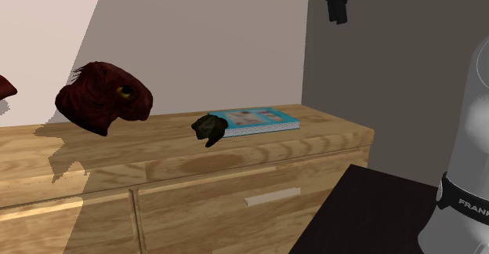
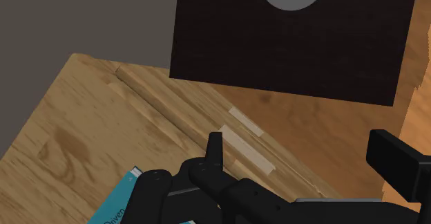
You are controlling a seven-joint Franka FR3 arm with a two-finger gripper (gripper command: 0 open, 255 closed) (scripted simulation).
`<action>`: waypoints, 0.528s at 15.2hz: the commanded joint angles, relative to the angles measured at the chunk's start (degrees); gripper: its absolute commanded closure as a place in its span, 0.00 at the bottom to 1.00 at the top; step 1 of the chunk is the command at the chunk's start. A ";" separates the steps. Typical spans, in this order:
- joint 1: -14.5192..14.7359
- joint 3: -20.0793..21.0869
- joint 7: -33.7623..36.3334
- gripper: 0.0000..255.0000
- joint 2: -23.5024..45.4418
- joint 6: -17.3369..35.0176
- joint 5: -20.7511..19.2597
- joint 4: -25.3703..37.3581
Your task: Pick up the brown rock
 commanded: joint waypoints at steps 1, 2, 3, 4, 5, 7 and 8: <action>0.00 0.00 0.00 0.00 0.00 0.00 0.00 0.00; -0.22 -0.69 0.66 0.00 1.77 1.66 1.30 -0.10; -0.40 -1.38 1.26 0.00 3.59 3.31 2.62 -0.15; -0.54 -2.06 1.78 0.00 5.43 4.96 3.97 -0.15; -0.65 -2.75 2.22 0.00 7.32 6.59 5.36 -0.11; -0.77 -4.10 2.85 0.00 11.19 9.80 8.25 0.13; -0.80 -4.77 3.04 0.00 13.17 11.36 9.78 0.32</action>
